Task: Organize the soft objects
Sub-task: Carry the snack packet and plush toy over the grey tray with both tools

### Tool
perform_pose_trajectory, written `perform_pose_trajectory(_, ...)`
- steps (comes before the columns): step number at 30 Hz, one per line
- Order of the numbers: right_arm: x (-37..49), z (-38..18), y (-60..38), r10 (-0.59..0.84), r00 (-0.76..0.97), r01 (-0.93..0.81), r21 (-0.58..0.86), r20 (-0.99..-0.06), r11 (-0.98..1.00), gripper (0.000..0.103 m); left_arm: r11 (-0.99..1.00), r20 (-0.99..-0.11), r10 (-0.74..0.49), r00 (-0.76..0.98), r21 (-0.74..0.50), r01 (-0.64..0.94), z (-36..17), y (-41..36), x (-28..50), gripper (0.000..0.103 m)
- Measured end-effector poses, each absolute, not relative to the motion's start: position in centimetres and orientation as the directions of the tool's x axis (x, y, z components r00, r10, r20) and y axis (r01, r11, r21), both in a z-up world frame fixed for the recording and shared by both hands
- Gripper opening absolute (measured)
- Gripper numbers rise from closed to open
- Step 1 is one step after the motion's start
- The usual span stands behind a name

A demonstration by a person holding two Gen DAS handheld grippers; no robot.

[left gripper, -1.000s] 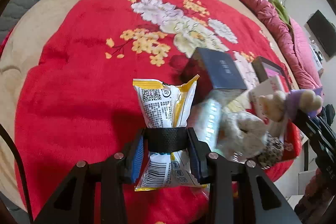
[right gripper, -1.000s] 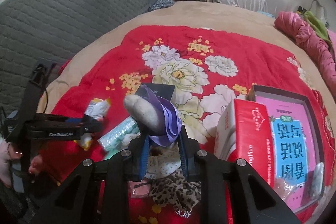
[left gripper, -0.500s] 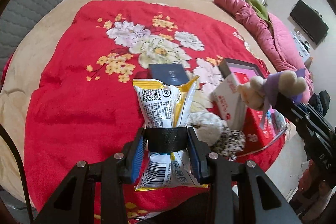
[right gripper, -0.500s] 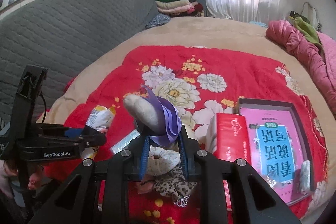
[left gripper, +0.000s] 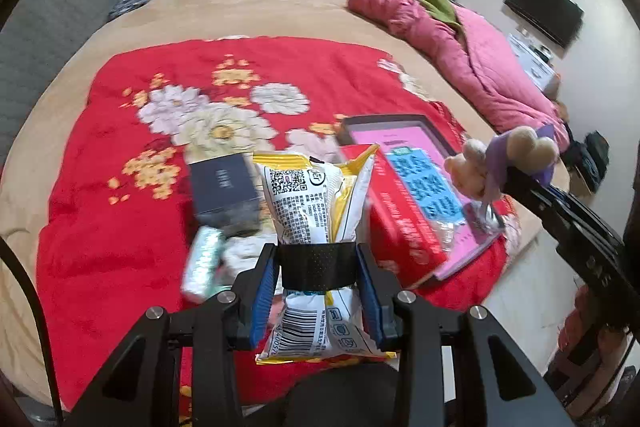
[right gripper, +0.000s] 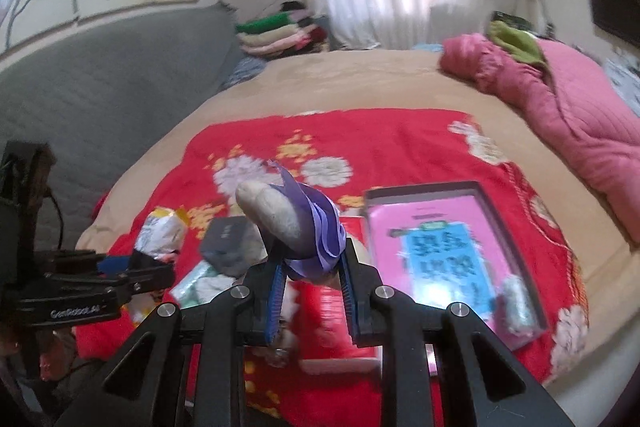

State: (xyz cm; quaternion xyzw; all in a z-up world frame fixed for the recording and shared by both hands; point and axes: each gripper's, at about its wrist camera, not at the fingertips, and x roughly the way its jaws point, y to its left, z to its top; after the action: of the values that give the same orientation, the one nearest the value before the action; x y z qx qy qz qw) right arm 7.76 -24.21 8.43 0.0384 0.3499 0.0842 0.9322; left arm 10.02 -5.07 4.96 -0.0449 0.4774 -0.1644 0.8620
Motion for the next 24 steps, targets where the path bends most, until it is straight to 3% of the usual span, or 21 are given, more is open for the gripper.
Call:
perform_pose_trajectory(15, 5.4, 9.2, -32.7, 0.078, 0.777, 0.059, 0.196, -0.625, 0.979, 0.026, 0.877, -0.813, -0.416, 0.408, -0.239, 0.417, 5.6, -15.2, 10.4, 0.039)
perform_pose_trajectory(24, 4.9, 8.5, -36.1, 0.052, 0.777, 0.126, 0.236, -0.628, 0.964, 0.026, 0.827, -0.850, -0.436, 0.295, -0.250, 0.503, 2.7, -21.8, 10.9, 0.039)
